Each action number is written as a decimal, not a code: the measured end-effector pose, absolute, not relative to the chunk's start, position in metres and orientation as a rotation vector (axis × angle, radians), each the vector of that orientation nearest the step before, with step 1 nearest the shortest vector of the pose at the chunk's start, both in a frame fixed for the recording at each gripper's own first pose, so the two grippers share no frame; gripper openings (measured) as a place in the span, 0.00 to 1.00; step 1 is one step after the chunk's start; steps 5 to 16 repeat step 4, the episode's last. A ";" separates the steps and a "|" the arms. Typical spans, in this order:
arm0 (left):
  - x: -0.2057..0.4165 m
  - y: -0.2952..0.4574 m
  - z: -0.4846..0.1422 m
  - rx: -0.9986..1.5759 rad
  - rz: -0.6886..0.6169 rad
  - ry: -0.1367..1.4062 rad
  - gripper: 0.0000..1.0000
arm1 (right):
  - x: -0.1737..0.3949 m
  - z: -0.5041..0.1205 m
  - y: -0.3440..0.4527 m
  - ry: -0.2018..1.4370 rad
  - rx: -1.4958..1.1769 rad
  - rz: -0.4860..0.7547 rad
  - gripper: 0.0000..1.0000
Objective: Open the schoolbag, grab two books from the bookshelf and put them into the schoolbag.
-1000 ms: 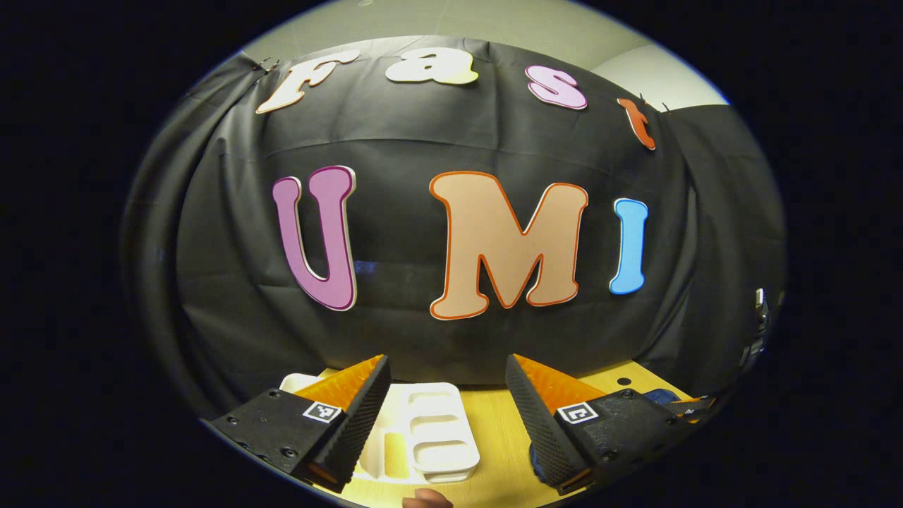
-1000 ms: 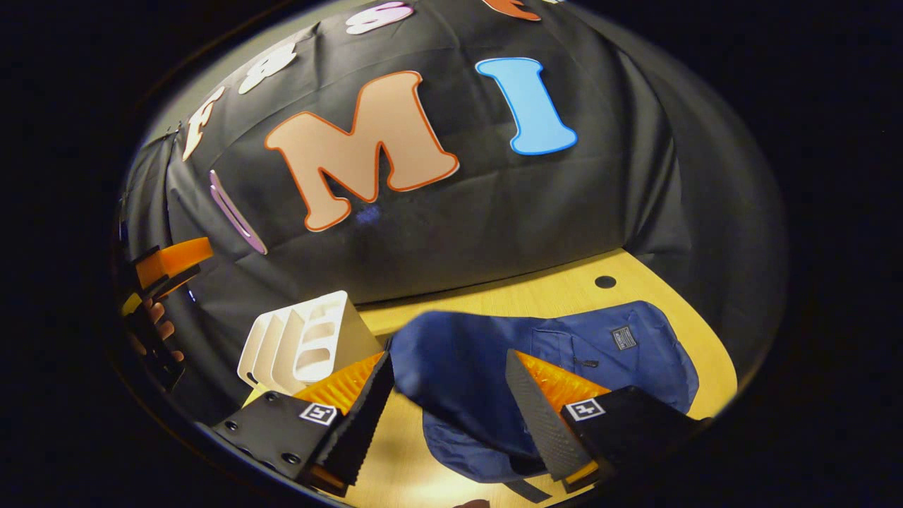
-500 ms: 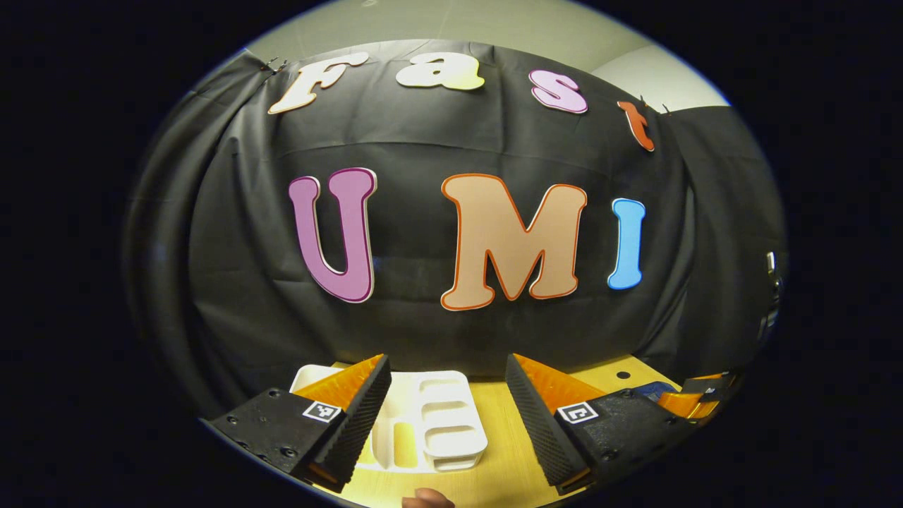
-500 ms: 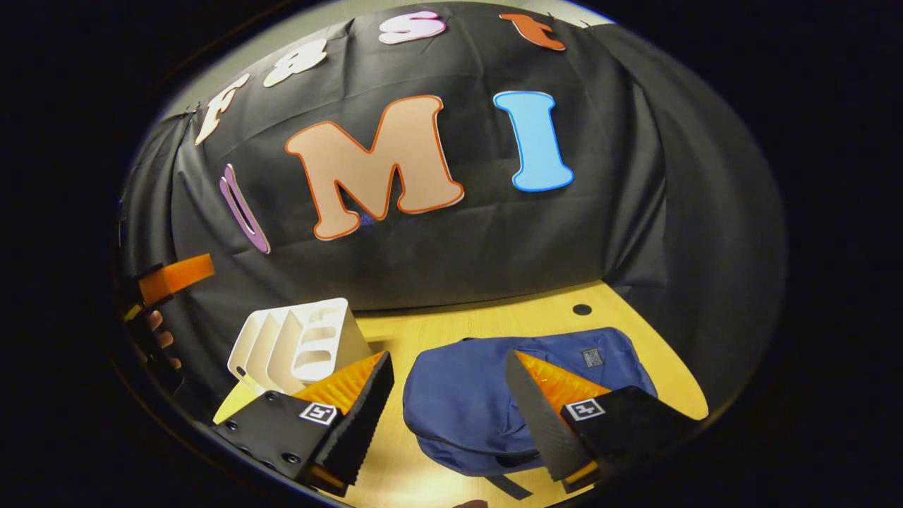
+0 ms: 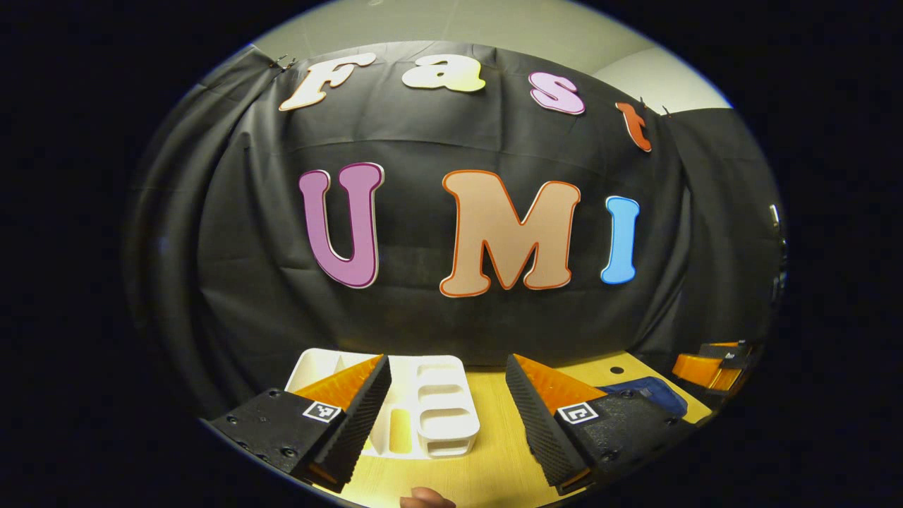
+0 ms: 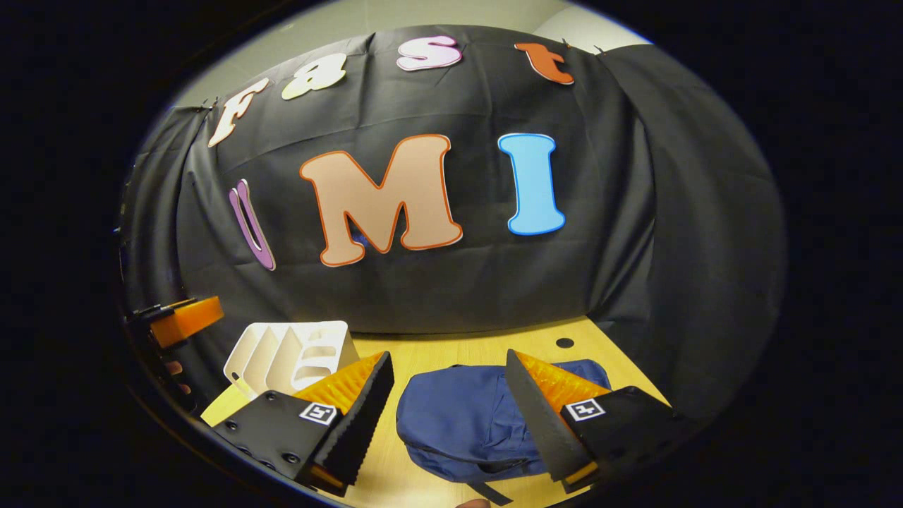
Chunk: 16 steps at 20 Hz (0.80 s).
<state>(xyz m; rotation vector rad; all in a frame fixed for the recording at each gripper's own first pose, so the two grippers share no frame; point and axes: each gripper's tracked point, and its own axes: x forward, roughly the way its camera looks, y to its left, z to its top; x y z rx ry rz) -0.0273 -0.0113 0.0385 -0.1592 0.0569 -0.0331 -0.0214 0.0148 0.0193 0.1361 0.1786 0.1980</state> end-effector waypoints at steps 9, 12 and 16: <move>-0.031 -0.012 0.035 -0.167 -0.033 0.059 0.95 | -0.026 0.027 0.010 0.154 0.139 0.195 1.00; -0.031 -0.012 0.035 -0.167 -0.033 0.059 0.95 | -0.026 0.027 0.010 0.154 0.139 0.195 1.00; -0.031 -0.012 0.035 -0.167 -0.033 0.059 0.95 | -0.026 0.027 0.010 0.154 0.139 0.195 1.00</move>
